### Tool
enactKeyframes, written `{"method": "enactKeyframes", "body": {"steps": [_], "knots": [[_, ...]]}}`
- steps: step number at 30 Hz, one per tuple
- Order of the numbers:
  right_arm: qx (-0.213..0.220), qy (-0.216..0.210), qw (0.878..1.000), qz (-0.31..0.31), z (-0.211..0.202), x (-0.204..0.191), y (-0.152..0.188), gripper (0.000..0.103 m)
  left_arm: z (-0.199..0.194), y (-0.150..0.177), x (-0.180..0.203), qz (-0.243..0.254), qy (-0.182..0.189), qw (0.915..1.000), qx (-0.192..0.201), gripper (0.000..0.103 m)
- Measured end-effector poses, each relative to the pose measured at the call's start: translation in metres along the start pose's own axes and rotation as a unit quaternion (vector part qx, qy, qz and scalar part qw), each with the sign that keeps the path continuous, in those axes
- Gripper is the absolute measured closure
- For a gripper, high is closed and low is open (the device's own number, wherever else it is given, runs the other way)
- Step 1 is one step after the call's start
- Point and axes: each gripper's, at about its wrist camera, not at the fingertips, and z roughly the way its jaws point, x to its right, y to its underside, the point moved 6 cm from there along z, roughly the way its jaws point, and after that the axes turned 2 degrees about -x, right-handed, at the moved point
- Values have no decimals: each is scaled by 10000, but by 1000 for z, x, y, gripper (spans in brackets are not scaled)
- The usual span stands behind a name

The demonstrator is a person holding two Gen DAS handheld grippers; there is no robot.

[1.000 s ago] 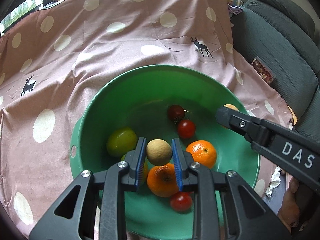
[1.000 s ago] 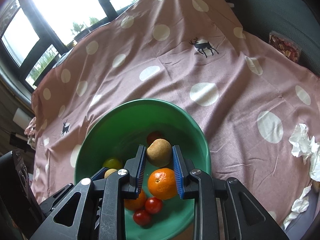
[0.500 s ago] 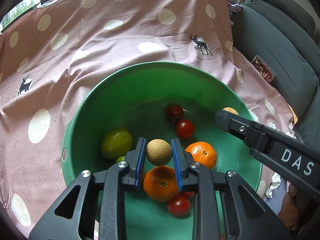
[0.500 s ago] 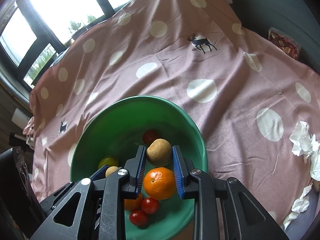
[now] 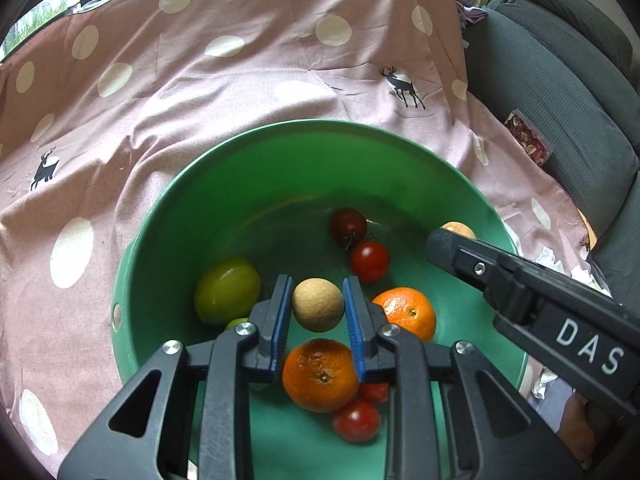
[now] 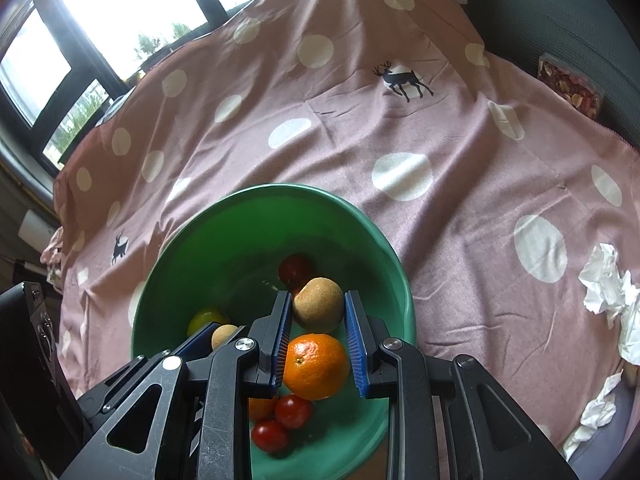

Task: Organize fruits
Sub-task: 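Lower both held brown fruits into the bowl beside the mandarins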

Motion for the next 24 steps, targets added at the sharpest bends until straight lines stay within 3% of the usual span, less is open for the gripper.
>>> {"method": "enactKeyframes", "body": {"steps": [24], "knots": [[-48, 33, 9999, -84, 3, -4, 2, 75, 2, 0, 0, 1, -5, 10000, -33, 77]]}}
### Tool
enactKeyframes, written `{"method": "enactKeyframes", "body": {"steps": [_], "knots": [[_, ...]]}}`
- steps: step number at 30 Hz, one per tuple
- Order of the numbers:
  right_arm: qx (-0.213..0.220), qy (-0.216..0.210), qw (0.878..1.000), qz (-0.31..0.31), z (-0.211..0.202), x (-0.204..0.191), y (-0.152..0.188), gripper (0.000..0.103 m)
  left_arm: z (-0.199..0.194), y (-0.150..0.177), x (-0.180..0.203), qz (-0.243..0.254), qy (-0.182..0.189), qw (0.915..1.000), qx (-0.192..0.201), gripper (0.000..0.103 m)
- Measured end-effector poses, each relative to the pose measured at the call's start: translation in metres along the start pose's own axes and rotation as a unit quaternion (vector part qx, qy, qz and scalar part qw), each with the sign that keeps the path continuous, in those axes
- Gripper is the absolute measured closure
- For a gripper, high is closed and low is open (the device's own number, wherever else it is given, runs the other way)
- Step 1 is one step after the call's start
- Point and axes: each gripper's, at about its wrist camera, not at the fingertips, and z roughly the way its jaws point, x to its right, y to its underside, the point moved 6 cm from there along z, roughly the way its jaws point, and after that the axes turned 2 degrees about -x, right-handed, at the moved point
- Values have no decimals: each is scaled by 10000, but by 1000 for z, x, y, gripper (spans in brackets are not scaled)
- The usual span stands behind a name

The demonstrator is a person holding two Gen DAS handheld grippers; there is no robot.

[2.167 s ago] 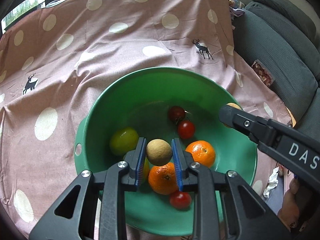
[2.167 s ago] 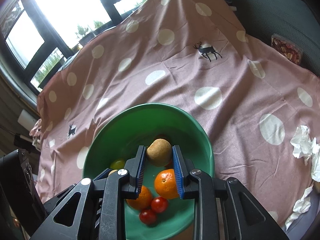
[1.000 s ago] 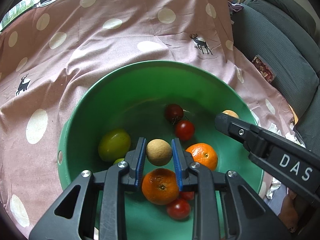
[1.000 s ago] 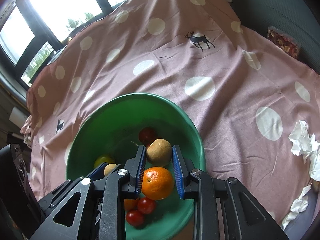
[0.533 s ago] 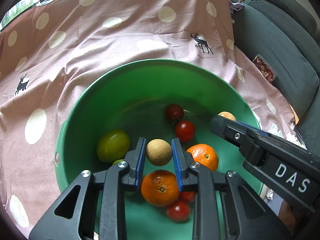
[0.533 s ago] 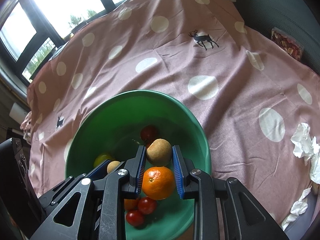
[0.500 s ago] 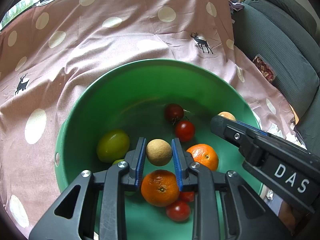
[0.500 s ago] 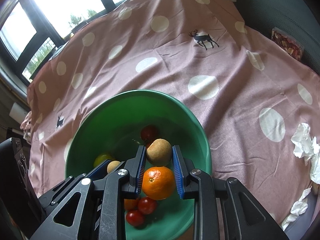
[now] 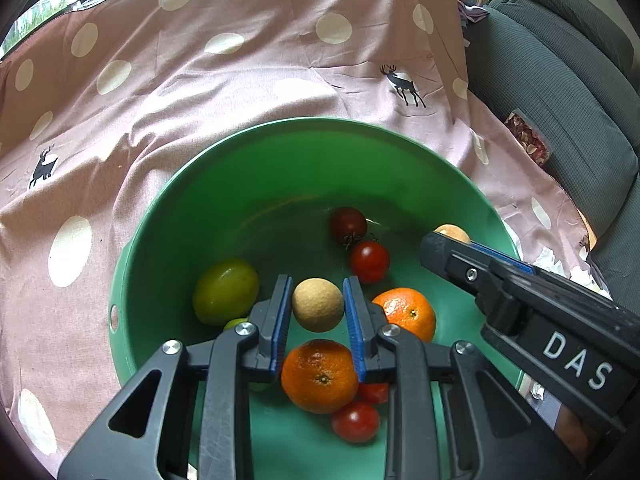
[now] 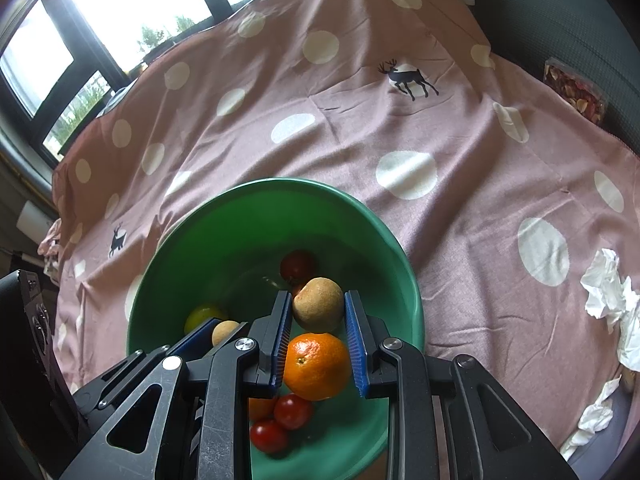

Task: Organize fruits
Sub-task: 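Lower both held brown fruits into the bowl beside the mandarins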

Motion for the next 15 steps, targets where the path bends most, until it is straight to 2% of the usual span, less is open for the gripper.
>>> {"method": "enactKeyframes", "body": {"steps": [15], "knots": [[0, 20, 10000, -36, 0, 0, 0, 75, 0, 0, 1, -56, 40, 10000, -30, 77]]}}
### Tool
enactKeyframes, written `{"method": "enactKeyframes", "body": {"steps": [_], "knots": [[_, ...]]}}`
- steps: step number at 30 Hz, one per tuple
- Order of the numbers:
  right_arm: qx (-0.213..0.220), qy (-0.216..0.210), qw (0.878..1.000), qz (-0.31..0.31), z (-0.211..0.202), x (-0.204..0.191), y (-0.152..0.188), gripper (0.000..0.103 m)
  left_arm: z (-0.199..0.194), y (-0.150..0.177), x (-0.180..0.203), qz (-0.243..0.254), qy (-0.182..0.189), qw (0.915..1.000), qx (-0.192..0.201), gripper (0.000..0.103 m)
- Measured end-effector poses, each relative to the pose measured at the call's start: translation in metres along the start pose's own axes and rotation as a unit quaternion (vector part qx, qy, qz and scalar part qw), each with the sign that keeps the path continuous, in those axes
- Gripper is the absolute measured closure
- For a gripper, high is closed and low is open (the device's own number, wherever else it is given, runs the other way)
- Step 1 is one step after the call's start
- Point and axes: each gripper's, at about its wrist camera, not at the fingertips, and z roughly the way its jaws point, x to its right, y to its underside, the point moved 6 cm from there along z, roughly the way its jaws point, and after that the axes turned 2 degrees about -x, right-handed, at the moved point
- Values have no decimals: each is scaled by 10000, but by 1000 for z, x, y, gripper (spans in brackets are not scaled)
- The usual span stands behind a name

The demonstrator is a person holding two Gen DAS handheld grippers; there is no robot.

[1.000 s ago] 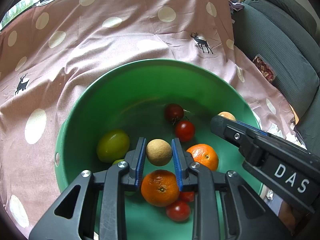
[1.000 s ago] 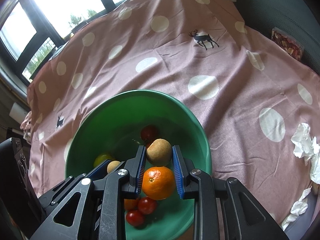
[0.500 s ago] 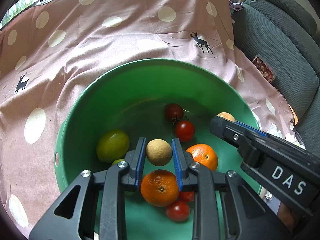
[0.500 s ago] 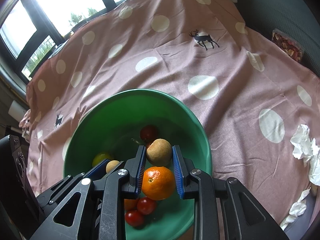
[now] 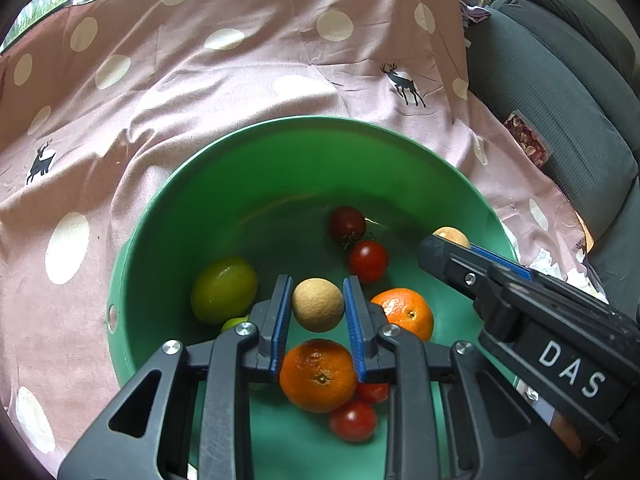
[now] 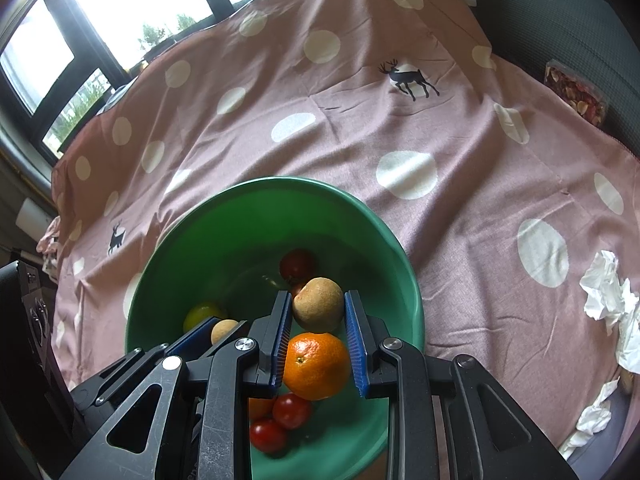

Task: Organize fruits
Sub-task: 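Lower both held brown fruits into the bowl beside the mandarins, then open both grippers to release the brown fruits in the bowl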

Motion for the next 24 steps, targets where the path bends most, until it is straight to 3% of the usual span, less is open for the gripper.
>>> {"method": "enactKeyframes", "body": {"steps": [16, 24], "knots": [[-10, -60, 10000, 20, 0, 1, 1, 75, -5, -3, -2, -190, 301, 9993, -74, 74], [-12, -96, 9999, 42, -1, 1, 0, 75, -7, -3, 3, -119, 419, 9990, -40, 59]]}}
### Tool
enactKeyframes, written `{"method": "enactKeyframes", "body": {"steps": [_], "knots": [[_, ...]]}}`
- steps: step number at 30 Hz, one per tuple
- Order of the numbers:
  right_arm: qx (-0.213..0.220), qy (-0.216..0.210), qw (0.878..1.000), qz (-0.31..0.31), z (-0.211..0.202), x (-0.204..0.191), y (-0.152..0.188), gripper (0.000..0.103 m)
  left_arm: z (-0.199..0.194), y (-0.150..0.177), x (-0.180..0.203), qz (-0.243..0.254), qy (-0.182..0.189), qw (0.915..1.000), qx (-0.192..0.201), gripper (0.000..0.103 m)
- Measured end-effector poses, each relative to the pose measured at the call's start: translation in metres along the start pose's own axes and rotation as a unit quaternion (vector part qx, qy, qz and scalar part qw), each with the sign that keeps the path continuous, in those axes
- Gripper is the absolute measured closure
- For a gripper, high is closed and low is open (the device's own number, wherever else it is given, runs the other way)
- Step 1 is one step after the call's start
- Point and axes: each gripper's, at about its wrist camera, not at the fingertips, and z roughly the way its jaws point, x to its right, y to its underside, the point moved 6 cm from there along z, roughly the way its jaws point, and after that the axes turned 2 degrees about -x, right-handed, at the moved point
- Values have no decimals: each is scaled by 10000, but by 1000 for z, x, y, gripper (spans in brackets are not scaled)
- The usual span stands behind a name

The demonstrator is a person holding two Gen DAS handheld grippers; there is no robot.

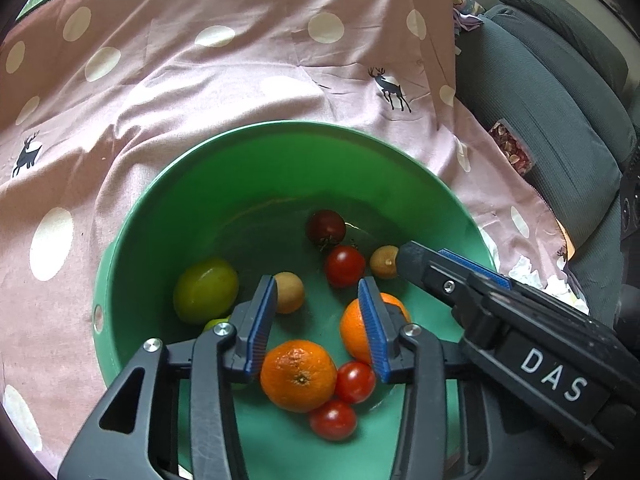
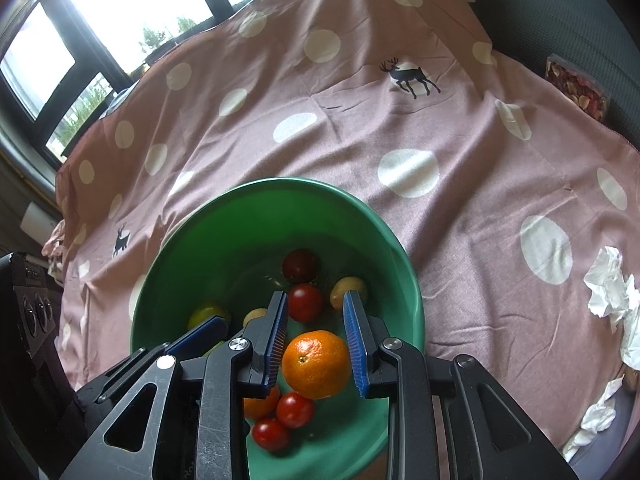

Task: Organize fruits
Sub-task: 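Open both grippers to release the brown fruits in the bowl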

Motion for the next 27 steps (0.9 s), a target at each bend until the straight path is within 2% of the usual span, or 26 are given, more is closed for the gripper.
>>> {"method": "enactKeyframes", "body": {"steps": [10, 12, 15, 18, 22, 27], "knots": [[38, -88, 9999, 68, -1, 3, -2, 73, -11, -3, 3, 165, -219, 9995, 178, 43], [88, -84, 9999, 85, -2, 4, -3, 69, -16, -4, 1, 162, -351, 9989, 248, 32], [164, -130, 9997, 141, -6, 6, -5, 62, -23, -6, -1, 152, -503, 9980, 352, 21], [257, -118, 9994, 186, -10, 7, -8, 60, -33, -8, -2, 109, -487, 9978, 425, 20], [509, -244, 9983, 125, -22, 2, -11, 41, -53, -10, 0, 197, -647, 9953, 689, 10], [827, -319, 9960, 89, -41, -1, -14, 31, -73, -11, 1, 220, -798, 9927, 875, 6]]}}
